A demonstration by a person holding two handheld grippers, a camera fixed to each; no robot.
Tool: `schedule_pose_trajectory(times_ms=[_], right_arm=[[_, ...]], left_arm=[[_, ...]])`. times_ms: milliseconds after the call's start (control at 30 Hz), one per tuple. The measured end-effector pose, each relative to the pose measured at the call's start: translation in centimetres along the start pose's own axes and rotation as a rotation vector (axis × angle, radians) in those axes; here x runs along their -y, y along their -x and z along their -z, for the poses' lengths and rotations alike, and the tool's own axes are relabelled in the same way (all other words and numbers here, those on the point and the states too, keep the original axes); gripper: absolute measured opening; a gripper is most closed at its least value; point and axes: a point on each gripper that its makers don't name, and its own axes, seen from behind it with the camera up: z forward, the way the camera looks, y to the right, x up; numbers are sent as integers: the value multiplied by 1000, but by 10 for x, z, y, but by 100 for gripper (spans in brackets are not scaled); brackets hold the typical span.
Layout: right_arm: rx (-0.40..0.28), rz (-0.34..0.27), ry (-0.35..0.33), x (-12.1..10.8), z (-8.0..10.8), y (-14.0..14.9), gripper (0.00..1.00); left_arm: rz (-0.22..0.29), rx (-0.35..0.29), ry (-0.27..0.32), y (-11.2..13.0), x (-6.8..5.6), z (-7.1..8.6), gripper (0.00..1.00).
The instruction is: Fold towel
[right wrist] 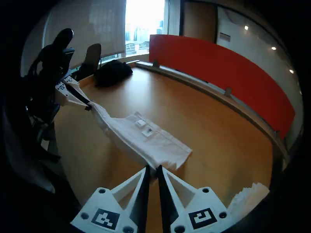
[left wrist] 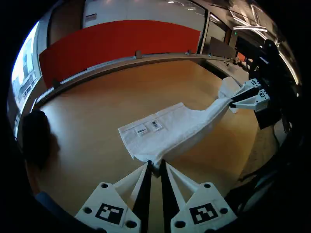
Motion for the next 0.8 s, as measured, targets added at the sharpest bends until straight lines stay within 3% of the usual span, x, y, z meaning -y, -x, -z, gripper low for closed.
schedule_pose_trajectory(times_ms=[567, 800], right_arm=[[-6, 8, -7, 6, 14, -6, 14], [5, 10, -11, 8, 13, -3, 14]], left_arm=[[5, 3, 14, 2, -9, 16, 16], [10, 11, 8, 5, -9, 14, 16]])
